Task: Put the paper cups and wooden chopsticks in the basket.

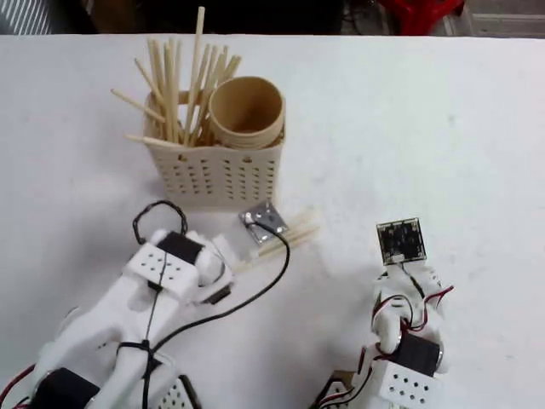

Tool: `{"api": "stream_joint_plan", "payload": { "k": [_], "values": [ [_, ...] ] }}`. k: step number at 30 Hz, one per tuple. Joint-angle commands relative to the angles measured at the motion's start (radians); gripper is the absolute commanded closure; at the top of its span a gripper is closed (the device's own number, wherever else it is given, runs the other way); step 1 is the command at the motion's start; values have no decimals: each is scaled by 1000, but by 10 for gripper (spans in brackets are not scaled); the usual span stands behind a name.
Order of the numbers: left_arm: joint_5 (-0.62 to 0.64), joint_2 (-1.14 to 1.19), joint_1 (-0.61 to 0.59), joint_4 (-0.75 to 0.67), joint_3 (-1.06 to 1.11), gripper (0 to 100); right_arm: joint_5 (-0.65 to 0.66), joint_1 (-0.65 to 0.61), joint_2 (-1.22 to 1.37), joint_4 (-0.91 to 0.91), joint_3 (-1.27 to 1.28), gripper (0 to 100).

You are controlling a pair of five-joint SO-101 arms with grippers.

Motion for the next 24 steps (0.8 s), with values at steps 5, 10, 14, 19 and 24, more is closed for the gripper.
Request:
{"api": "stream_joint_plan", "payload": {
  "k": [5,10,14,19,24],
  "values": [
    [12,-4,12,25,-121,876,3,7,-8,2,6,974],
    [71,4,111,17,-301,875,3,7,-8,2,6,974],
    [112,51,171,-124,-374,873,3,7,-8,2,6,974],
    [120,320,174,-210,-470,876,3,7,-8,2,6,974],
    [120,513,202,-209,-534,876,3,7,-8,2,6,974]
  ]
}}
